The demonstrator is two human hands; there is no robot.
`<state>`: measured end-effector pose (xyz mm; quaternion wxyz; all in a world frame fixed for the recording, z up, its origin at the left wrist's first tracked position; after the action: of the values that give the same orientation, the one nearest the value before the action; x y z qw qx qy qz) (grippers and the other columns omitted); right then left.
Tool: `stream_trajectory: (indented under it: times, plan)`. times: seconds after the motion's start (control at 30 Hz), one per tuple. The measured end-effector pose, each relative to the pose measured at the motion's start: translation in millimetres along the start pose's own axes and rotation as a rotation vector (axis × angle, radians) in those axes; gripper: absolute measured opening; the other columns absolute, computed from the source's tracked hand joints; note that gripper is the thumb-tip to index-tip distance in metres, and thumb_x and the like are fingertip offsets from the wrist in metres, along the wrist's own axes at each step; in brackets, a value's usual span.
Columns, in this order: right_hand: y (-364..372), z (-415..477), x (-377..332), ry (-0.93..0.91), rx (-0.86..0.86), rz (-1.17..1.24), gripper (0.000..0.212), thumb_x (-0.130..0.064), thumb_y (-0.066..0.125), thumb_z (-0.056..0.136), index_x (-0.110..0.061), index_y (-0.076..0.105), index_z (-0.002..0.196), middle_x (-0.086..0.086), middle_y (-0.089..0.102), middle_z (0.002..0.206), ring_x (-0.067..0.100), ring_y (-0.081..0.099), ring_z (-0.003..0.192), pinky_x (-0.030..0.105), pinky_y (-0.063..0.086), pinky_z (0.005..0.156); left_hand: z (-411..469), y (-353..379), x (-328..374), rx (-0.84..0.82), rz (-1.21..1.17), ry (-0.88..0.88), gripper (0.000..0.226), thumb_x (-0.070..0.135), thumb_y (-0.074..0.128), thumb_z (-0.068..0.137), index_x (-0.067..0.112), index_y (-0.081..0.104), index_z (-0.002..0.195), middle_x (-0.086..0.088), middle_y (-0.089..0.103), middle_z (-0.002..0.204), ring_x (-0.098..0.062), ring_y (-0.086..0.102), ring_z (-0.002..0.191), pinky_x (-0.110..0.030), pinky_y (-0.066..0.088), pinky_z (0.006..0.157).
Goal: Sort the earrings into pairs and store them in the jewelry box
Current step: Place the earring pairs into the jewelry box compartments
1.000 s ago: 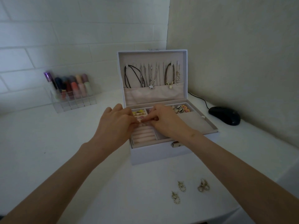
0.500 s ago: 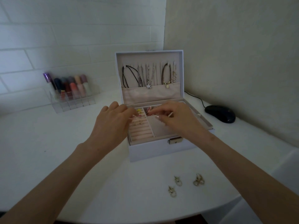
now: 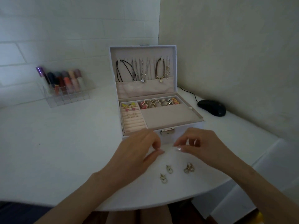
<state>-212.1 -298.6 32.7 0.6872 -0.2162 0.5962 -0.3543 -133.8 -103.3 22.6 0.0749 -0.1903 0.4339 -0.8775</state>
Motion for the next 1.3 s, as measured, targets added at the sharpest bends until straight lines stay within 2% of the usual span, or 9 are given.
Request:
stream_trajectory:
  times: [0.13,0.3,0.47,0.63,0.83,1.03,1.13,1.23,1.3]
  plan:
    - [-6,-17,16,0.032,-0.039,0.002,0.019,-0.018,0.080,0.069,-0.032,0.071,0.077,-0.010,0.065,0.078,0.007,0.058,0.073,0.011,0.043,0.063,-1,14,4,-0.156,-0.055,0.037,0.019,0.041,0.046,0.087,0.024,0.053,0.082,0.014,0.054,0.080,0.007,0.035,0.075,-0.002,0.029,0.072]
    - [-5,-27,20,0.010,-0.134,-0.008,0.023,-0.012,0.082,0.066,-0.028,0.071,0.080,-0.005,0.063,0.080,0.007,0.057,0.077,0.011,0.042,0.065,9,26,7,-0.232,-0.020,0.068,0.017,0.043,0.055,0.080,0.026,0.058,0.081,0.012,0.058,0.079,-0.002,0.044,0.078,-0.012,0.030,0.065]
    - [-7,-27,25,0.000,-0.110,0.004,0.029,-0.018,0.083,0.064,-0.039,0.067,0.074,-0.013,0.062,0.087,0.005,0.059,0.077,0.010,0.043,0.065,16,35,22,-0.263,-0.089,0.065,0.029,0.048,0.065,0.077,0.021,0.058,0.084,0.006,0.057,0.083,-0.003,0.043,0.077,-0.008,0.027,0.062]
    - [-8,-31,26,-0.005,-0.141,0.038,0.031,-0.009,0.084,0.061,-0.032,0.066,0.072,-0.006,0.062,0.079,0.003,0.059,0.073,0.010,0.044,0.065,24,48,31,-0.286,-0.083,0.098,0.042,0.062,0.052,0.068,0.023,0.058,0.081,0.007,0.055,0.079,-0.008,0.046,0.076,-0.014,0.022,0.058]
    - [-5,-31,28,-0.006,-0.126,-0.033,0.028,-0.013,0.083,0.064,-0.031,0.061,0.062,-0.011,0.059,0.085,0.003,0.055,0.071,0.010,0.039,0.062,27,54,31,-0.270,-0.063,0.130,0.015,0.037,0.060,0.075,0.022,0.060,0.077,0.005,0.056,0.076,-0.010,0.047,0.075,-0.016,0.019,0.061]
    - [-11,-26,26,0.033,-0.103,0.033,0.014,-0.003,0.072,0.073,-0.015,0.065,0.070,-0.010,0.066,0.079,0.005,0.060,0.070,0.019,0.050,0.066,27,45,30,-0.197,-0.049,0.106,0.016,0.034,0.050,0.078,0.020,0.057,0.075,0.006,0.057,0.076,-0.004,0.043,0.073,-0.013,0.024,0.063]
    - [-14,-21,16,0.035,-0.093,0.124,0.018,-0.005,0.073,0.074,-0.017,0.062,0.066,-0.003,0.070,0.081,0.008,0.064,0.070,0.027,0.055,0.071,28,33,28,-0.157,-0.113,0.070,0.015,0.031,0.049,0.083,0.018,0.056,0.080,0.008,0.055,0.079,0.003,0.038,0.073,-0.010,0.028,0.063]
    - [-15,-11,2,0.000,-0.084,0.192,0.024,-0.008,0.074,0.074,-0.021,0.060,0.061,0.000,0.070,0.080,0.016,0.067,0.073,0.030,0.057,0.070,30,18,24,-0.151,-0.168,-0.015,0.005,0.021,0.055,0.087,0.017,0.054,0.084,0.012,0.053,0.077,0.000,0.044,0.069,-0.009,0.033,0.061]
    - [-14,-3,-6,0.000,-0.077,0.256,0.018,-0.005,0.074,0.074,-0.012,0.061,0.064,0.005,0.070,0.079,0.021,0.067,0.072,0.030,0.057,0.068,32,8,19,-0.116,-0.229,-0.092,0.006,0.016,0.058,0.085,0.016,0.053,0.082,0.011,0.054,0.072,-0.001,0.048,0.066,-0.008,0.034,0.058]
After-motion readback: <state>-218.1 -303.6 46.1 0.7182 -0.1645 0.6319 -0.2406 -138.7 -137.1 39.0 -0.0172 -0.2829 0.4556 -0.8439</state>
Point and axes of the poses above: each hand's wrist, its own z-axis towards the middle knuckle, its own y-axis out of the palm, x = y × z, the point moved 1 cm from there along z, towards the middle knuckle
